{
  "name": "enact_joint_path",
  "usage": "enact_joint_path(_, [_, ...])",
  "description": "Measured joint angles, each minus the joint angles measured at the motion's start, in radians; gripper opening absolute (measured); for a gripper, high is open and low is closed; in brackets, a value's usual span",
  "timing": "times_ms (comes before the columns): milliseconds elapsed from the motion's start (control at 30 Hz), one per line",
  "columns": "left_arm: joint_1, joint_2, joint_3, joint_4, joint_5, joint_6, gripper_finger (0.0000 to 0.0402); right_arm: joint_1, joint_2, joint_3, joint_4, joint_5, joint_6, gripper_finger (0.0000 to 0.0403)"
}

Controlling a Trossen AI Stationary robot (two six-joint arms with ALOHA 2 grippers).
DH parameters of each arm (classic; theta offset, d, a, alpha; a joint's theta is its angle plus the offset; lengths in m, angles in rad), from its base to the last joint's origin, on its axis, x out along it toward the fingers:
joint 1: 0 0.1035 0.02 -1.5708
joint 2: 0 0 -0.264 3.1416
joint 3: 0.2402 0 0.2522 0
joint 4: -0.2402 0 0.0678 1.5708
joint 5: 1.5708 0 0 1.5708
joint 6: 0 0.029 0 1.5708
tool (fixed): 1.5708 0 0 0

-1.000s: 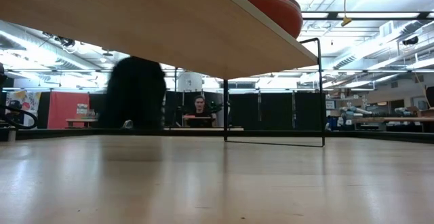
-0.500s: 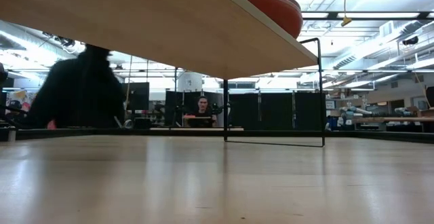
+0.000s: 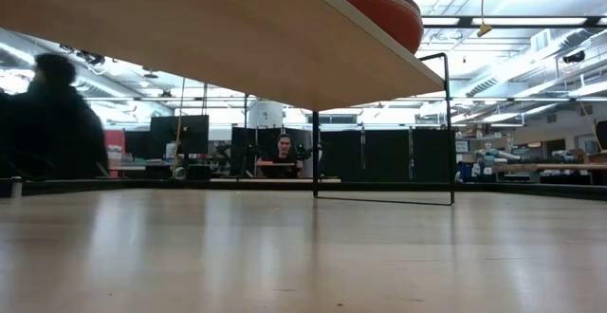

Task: Place and stack plates onto a shelf
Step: Return to Home Position

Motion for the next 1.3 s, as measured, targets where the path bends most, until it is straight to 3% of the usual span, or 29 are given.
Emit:
enact_joint_path(200, [0.0,-0.019,-0.027,-0.016,-0.006,0.0,0.0196,0.011,-0.076,-0.064,0.027,0.0,-0.029,0.0102])
enact_joint_path(700, [0.0,-0.022,-0.027,-0.023,-0.152,0.009,0.0196,0.014,-0.508,-0.583,0.368,-0.002,0.034,0.0103])
enact_joint_path(967, [0.0,-0.022,-0.029,0.005,-0.162,0.009,0.0196,0.014,-0.728,-0.801,0.545,-0.002,0.094,0.0103])
enact_joint_path(1167, [0.0,-0.023,-0.178,0.249,-0.161,-0.001,0.0196,0.014,-0.838,-0.902,0.645,-0.025,0.115,0.0103])
enact_joint_path(1300, [0.0,-0.023,-0.223,0.292,-0.162,-0.007,0.0196,0.014,-0.886,-0.923,0.65,-0.028,0.115,0.0103])
